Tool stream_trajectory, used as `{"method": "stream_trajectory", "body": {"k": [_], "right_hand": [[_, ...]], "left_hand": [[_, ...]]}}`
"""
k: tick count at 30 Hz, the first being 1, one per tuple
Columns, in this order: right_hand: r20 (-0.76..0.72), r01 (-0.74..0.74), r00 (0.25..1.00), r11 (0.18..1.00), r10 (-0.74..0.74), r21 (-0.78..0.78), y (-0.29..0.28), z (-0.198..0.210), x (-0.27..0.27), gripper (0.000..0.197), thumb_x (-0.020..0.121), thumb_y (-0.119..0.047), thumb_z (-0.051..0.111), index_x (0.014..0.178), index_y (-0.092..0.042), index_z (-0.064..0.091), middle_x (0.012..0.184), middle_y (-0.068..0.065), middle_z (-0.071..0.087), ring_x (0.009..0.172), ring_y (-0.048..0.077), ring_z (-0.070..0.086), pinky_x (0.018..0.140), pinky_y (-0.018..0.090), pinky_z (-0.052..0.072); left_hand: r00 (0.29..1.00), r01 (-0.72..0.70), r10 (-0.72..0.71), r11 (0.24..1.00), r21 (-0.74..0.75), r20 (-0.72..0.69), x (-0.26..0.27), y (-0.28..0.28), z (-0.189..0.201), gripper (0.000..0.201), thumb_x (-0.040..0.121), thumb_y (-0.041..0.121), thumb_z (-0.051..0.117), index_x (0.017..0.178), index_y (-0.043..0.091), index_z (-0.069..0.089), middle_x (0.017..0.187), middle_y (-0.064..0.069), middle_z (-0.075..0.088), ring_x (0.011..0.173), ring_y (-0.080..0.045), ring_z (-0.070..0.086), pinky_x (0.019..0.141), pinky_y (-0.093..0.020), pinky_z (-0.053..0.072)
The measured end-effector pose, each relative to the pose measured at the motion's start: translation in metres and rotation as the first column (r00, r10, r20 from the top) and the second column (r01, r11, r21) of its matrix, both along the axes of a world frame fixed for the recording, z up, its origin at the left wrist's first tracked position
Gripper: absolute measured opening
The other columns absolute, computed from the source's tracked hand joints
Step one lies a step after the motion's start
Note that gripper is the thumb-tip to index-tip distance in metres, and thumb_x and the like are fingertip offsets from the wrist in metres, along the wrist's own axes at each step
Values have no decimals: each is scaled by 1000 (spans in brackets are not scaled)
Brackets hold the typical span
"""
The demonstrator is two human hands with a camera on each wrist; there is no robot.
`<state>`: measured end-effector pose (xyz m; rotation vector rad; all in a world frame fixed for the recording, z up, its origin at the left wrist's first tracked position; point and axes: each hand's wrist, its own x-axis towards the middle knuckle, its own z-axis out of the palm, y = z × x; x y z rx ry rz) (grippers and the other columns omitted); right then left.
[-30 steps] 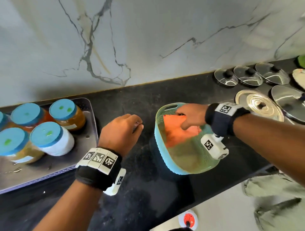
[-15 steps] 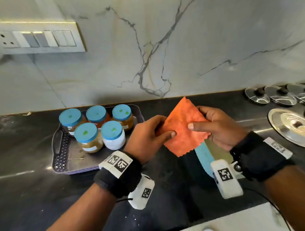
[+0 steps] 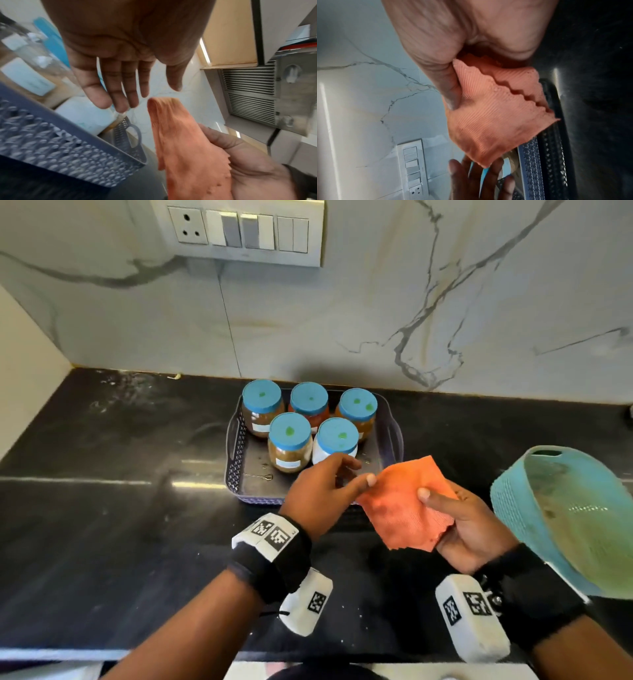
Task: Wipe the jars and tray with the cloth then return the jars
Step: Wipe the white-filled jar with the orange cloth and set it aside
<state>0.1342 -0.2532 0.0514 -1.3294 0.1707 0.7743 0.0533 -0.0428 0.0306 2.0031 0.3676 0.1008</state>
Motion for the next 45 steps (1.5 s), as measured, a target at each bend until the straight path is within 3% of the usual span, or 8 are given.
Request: {"method": "stream_trajectory", "body": {"k": [5,11,18,29,34,38,41,45], "right_hand": [[-8,133,991,988,-134,-79,0,7,17,35,91,-2,57,125,-8,59,123,21,65,112,40,63,91,56,51],[21,112,994,993,-111,-34,-12,19,39,45,87,8,53,126,-14,57,119,16,65,108,35,62,87,54,51],[-14,121,993,992,-120,26,-25,16,56,60,71,-4,67,129,-17,58,125,13,66,115,35,61,91,54,51],[-6,129,992,990,-129,49,-35,0,75,53,83,1,64,132,-18,55,126,11,65,115,36,61,91,56,52],[15,158,987,986,-159,60,-37,-3,81,52,83,2,63,132,-17,56,122,11,68,113,34,63,91,56,52],[13,208,978,975,-209,79,-37,-5,85,50,83,1,63,130,-17,59,121,11,69,113,35,64,93,58,51],[10,210,977,974,-211,90,-29,-4,83,42,85,2,62,124,-14,63,116,13,71,110,37,65,92,58,52],[48,132,989,981,-140,145,-9,1,72,50,87,8,55,131,-16,56,121,13,68,108,32,66,79,47,57]], "left_hand": [[981,-181,191,964,197,-33,8,14,-19,61,87,39,75,139,21,50,127,-1,64,110,-20,64,96,-40,52],[972,-234,227,933,274,58,33,6,-21,102,82,18,80,159,15,14,158,-10,33,147,-23,31,114,-39,36],[968,-137,222,855,500,-114,70,-1,-19,121,82,30,79,159,28,-13,158,-16,29,122,-37,60,82,-46,56],[949,-191,290,845,500,-127,80,4,-12,115,79,38,79,161,21,0,144,-14,48,122,-36,57,85,-47,53],[953,-296,298,873,387,56,61,5,1,110,72,36,84,158,28,14,140,-3,55,120,-29,60,88,-41,52],[867,-453,387,875,170,315,46,18,27,109,63,36,92,150,27,28,126,12,56,115,-10,60,96,-37,53],[791,-485,437,875,3,428,44,31,47,106,66,27,92,150,17,27,128,-1,55,118,-9,56,98,-22,50],[798,-419,392,907,-46,459,44,35,63,107,67,17,90,151,17,24,132,-12,50,123,-12,55,103,-29,50]]}}
